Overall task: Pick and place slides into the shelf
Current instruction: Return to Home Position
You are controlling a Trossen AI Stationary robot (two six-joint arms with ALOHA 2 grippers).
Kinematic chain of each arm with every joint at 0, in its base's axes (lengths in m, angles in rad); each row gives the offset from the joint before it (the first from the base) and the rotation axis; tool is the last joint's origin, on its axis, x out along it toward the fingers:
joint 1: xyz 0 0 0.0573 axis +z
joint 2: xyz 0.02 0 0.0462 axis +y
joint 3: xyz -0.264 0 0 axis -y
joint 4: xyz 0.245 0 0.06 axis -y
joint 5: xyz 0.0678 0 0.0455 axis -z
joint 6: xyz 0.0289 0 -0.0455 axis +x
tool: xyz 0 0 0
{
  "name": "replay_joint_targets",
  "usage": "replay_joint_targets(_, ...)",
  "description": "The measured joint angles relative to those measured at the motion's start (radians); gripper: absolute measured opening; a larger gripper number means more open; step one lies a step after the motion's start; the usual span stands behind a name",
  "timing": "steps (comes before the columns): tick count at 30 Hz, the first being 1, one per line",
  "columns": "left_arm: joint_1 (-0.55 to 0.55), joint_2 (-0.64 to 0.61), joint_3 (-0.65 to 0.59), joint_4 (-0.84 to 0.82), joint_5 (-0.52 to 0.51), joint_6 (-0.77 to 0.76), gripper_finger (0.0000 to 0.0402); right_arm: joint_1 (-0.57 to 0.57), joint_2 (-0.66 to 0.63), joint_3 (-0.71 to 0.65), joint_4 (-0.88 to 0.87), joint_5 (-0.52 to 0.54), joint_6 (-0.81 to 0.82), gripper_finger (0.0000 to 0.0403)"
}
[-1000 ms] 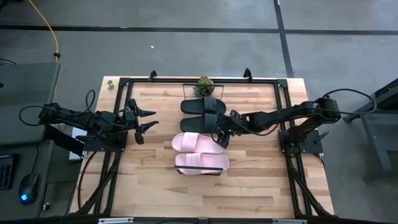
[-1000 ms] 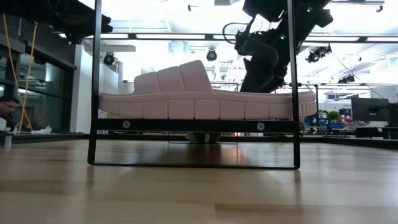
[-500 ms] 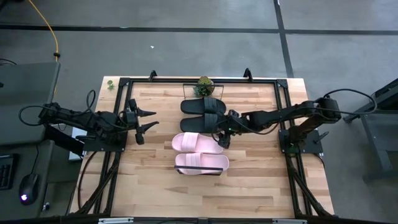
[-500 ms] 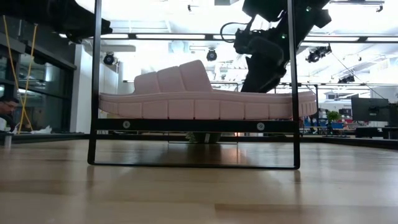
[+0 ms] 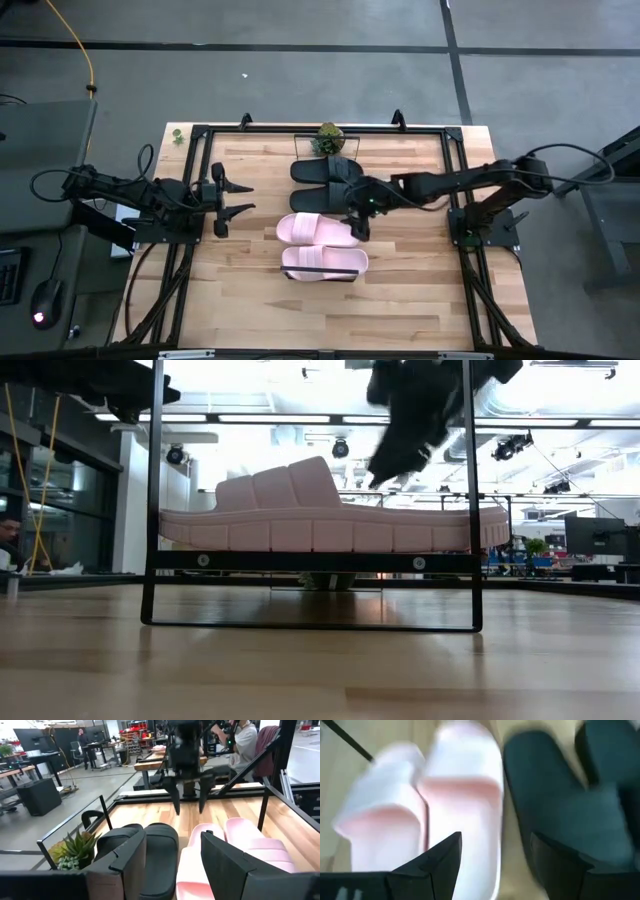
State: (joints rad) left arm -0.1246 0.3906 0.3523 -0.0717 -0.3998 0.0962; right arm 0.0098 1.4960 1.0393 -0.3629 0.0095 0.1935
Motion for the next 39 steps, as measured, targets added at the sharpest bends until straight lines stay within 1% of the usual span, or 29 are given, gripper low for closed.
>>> replay_joint_targets(2,0.000,0.000,0.000,0.001,0.000,0.000,0.0172,0.020,-0.019,0.000,0.045,0.007,-0.035,0.0229)
replay_joint_targets(5,0.000,0.000,0.000,0.001,0.000,-0.003,0.0172,0.047,-0.071,0.000,0.077,-0.014,-0.070,0.0229)
replay_joint_targets(10,0.000,0.000,0.000,0.001,0.000,-0.004,0.0172,0.111,-0.182,-0.003,0.079,-0.019,-0.101,0.0229)
replay_joint_targets(13,0.000,0.000,0.000,0.002,0.000,-0.012,0.0172,0.155,-0.258,-0.038,0.134,-0.018,-0.129,0.0229)
replay_joint_targets(18,0.000,0.000,0.000,0.008,0.000,-0.018,0.0172,0.198,-0.417,-0.149,0.225,-0.010,-0.149,0.0229)
replay_joint_targets(24,0.000,-0.001,0.000,0.021,-0.001,-0.020,0.0172,0.199,-0.618,-0.326,0.350,0.013,-0.150,0.0229)
replay_joint_targets(31,0.001,-0.005,0.000,0.026,-0.086,-0.074,0.0172,0.170,-0.841,-0.521,0.568,0.080,-0.126,0.0229)
replay_joint_targets(36,0.001,-0.004,0.000,0.022,-0.086,-0.082,0.0172,0.167,-0.947,-0.598,0.594,0.080,-0.132,0.0229)
replay_joint_targets(39,0.001,-0.004,0.000,0.019,-0.084,-0.083,0.0172,0.167,-0.989,-0.619,0.597,0.095,-0.141,0.0229)
